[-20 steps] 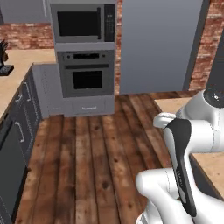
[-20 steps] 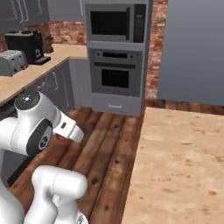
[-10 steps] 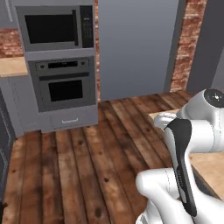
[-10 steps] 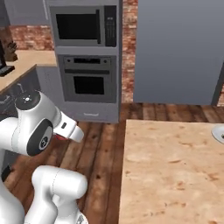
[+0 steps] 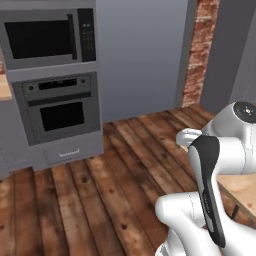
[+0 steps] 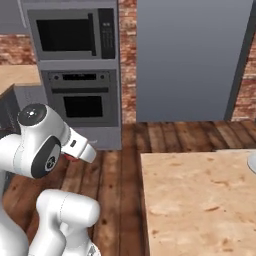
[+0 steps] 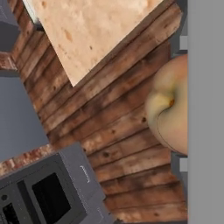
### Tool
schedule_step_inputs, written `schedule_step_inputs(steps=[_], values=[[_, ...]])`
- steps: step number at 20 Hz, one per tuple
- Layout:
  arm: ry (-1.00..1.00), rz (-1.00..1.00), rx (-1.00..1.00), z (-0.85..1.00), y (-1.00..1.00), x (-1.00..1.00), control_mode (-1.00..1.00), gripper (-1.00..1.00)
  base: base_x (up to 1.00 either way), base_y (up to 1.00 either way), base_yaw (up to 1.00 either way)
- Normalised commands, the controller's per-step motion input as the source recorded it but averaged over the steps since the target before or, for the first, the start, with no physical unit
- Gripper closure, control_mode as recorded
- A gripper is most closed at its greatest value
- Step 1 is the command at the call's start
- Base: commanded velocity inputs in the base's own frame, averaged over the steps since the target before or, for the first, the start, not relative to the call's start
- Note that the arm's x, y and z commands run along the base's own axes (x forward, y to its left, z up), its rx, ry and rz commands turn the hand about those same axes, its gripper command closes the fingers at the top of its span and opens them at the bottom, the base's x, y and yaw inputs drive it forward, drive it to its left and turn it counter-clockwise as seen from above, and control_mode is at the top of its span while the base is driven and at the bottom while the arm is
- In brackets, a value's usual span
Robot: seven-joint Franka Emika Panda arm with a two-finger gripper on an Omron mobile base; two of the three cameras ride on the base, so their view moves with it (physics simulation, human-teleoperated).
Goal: Pick up the peach and apple from the fridge and place one fruit on each plate on the dining counter.
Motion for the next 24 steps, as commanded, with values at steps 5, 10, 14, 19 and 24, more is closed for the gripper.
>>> schedule_step_inputs(steps=[5,10,14,19,24], values=[[0.00,0.00,0.00,0.00,0.00,0.00,1.00,1.00,0.56,0.54,-0.28],[0.00,0.00,0.00,0.00,0.00,0.00,1.00,1.00,0.52,0.56,-0.31],[0.00,0.00,0.00,0.00,0.00,0.00,1.00,1.00,0.48,0.52,-0.33],[0.00,0.00,0.00,0.00,0.00,0.00,1.00,1.00,0.44,0.48,-0.34],[0.00,0.00,0.00,0.00,0.00,0.00,1.00,1.00,0.44,0.43,-0.37]])
